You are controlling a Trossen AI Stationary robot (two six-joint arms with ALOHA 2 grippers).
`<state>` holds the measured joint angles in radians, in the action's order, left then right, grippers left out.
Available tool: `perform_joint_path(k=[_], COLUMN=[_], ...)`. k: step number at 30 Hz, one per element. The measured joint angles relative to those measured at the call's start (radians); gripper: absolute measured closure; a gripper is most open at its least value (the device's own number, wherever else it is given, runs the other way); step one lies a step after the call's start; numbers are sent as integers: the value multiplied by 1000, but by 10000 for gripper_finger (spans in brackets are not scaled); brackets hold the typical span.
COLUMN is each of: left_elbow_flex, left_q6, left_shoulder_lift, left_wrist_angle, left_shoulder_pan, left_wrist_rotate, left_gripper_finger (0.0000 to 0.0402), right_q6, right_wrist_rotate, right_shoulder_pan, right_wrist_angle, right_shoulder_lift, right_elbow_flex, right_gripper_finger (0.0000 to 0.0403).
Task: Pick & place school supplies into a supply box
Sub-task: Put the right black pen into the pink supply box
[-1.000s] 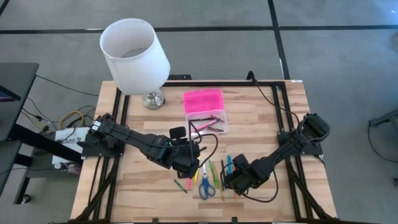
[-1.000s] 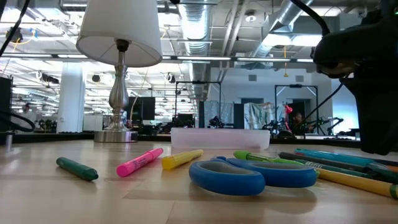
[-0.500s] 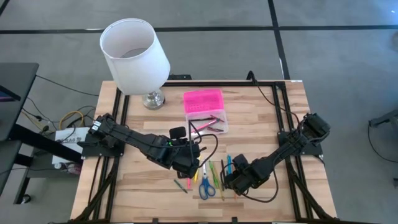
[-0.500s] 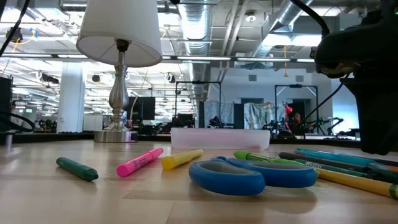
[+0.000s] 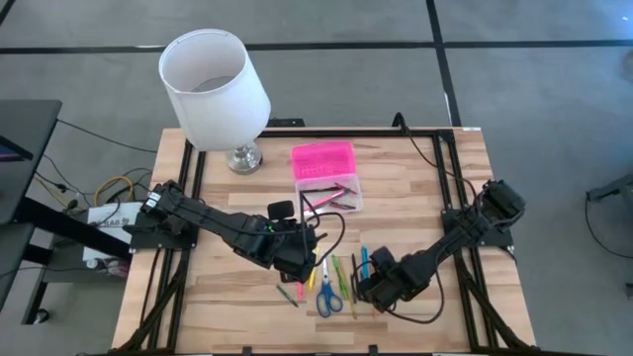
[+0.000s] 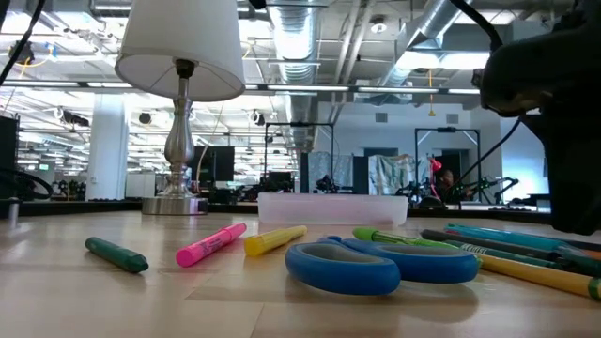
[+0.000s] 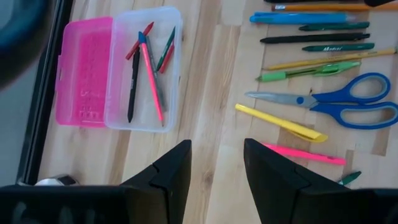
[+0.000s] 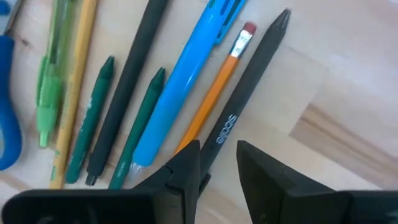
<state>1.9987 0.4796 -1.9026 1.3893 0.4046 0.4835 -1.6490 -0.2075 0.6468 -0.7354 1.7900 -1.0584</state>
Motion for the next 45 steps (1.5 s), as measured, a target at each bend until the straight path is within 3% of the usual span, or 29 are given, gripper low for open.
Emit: perform_joint_path(k=[9, 18, 34, 39, 45], left_elbow_flex=[-1, -1, -1, -1, -1], left_q6=[8, 4, 10, 2, -13], left_shoulder_lift=[13, 13, 13, 13, 13], left_wrist_angle=[11, 11, 14, 13, 12], left_shoulder_pan=[0, -6, -7, -7, -7], left_wrist_rotate=[28, 31, 52, 90, 213], left_gripper_finger=[260, 260, 260, 260, 260], right_q6=[-27, -47, -100, -185, -283], right_wrist_rotate=[43, 87, 176, 181, 186], right_shoulder_pan=[28, 50, 110, 155, 206], right_wrist_angle=[22, -21, -66, -75, -77], right_shoulder_lift=[85, 75, 74, 74, 65], right_elbow_flex=[-6, -5, -4, -3, 1], right_gripper_finger=[305, 310, 387, 380, 372])
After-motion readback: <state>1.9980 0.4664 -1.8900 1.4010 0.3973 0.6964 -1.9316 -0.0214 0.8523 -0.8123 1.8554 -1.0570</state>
